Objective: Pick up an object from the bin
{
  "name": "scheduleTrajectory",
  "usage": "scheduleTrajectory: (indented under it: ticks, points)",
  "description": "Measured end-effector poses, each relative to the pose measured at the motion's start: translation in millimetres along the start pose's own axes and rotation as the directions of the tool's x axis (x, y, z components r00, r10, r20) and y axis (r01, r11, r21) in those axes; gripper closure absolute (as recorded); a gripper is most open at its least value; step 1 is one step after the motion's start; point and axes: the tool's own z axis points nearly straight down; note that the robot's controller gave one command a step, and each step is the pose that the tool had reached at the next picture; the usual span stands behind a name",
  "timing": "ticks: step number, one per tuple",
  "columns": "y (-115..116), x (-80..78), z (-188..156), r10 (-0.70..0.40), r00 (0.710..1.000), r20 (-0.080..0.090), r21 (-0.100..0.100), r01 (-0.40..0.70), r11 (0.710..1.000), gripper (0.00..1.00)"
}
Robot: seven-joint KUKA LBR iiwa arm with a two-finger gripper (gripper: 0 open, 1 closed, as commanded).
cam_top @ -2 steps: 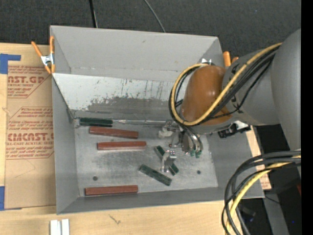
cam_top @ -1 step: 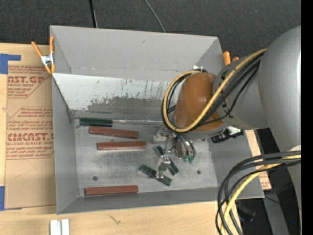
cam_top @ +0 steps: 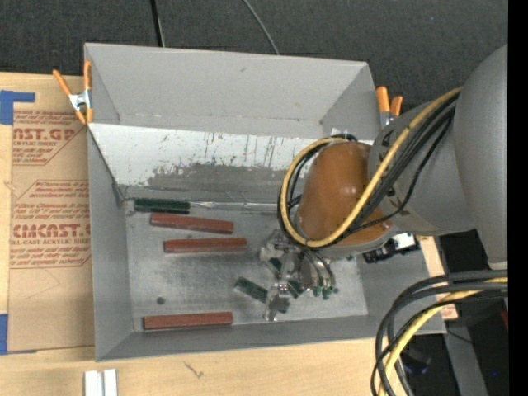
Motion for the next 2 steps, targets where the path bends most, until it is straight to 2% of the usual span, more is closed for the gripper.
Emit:
scheduleTrajectory:
  ticks: [1, 2]
  points:
    - [3.9, -1.8, 26.7, 0.279, 0.96, 0.011, -0.011, -0.279, 0.96, 0.0]
    - [13.2, -2.3, 34.6, 0.001, 1.0, 0.025, 0.002, -0.001, 1.0, 1.0]
